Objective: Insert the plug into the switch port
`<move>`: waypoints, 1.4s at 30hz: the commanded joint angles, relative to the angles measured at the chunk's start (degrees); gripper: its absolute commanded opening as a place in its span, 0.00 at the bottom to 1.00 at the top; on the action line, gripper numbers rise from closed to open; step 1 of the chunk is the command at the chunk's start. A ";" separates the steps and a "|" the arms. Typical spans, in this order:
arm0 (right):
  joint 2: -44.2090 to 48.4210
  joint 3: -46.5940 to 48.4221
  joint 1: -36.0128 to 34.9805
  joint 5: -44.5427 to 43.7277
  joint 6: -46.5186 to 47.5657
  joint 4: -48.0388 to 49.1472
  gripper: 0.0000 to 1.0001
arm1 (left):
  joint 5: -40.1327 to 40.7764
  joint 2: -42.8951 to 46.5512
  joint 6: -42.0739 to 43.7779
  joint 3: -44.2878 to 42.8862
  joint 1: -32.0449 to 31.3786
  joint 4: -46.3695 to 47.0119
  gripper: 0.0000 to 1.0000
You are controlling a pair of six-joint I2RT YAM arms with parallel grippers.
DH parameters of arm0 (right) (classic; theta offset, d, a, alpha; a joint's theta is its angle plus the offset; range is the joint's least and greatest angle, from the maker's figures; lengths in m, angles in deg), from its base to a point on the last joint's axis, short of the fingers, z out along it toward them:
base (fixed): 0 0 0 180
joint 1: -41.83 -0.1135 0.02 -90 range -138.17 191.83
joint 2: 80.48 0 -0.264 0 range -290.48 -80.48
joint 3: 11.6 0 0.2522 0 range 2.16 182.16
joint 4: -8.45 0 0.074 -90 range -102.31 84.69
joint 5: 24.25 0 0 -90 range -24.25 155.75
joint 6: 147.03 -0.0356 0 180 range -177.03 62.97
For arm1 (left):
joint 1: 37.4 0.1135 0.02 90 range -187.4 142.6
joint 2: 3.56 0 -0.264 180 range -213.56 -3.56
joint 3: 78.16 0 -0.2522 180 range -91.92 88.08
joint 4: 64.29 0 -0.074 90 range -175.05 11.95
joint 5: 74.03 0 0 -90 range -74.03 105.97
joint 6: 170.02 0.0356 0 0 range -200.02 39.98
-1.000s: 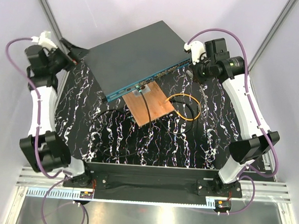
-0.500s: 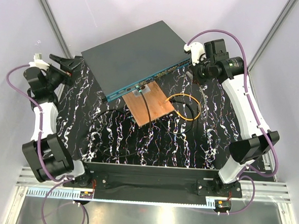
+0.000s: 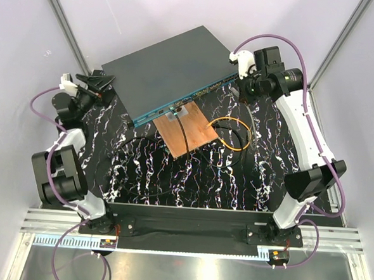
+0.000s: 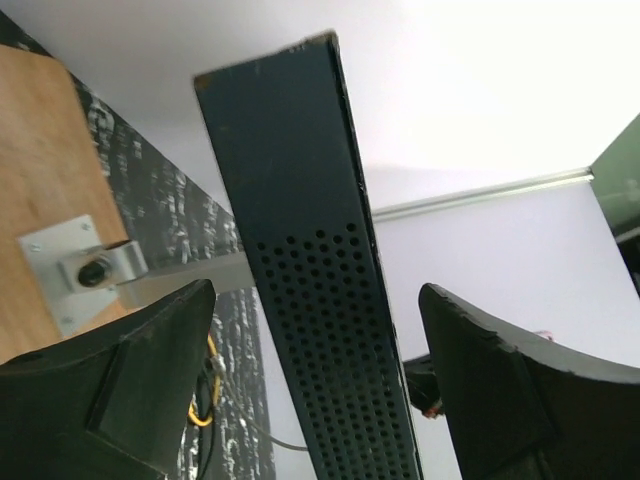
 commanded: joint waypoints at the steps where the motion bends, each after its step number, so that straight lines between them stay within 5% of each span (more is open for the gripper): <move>1: -0.43 3.49 0.19 1.63 -1.31 -0.07 0.00 | 1.39 -1.30 -4.56 -0.34 -2.14 13.73 0.86; 9: -1.66 5.08 0.10 2.07 -1.49 -0.42 0.00 | 2.54 -4.47 -10.18 0.54 -4.42 22.51 0.56; 17: -2.98 6.92 0.10 2.16 -2.10 -0.69 0.00 | 3.07 -4.47 -10.10 1.42 -4.43 22.89 0.14; 28: -5.88 11.14 -2.01 -5.75 -3.33 -0.34 0.00 | 2.36 -2.71 -7.37 1.42 -4.34 19.81 0.00; 42: -7.38 13.08 -3.59 -6.37 -2.89 -0.34 0.00 | 2.01 -2.10 -5.70 0.72 -4.43 16.47 0.00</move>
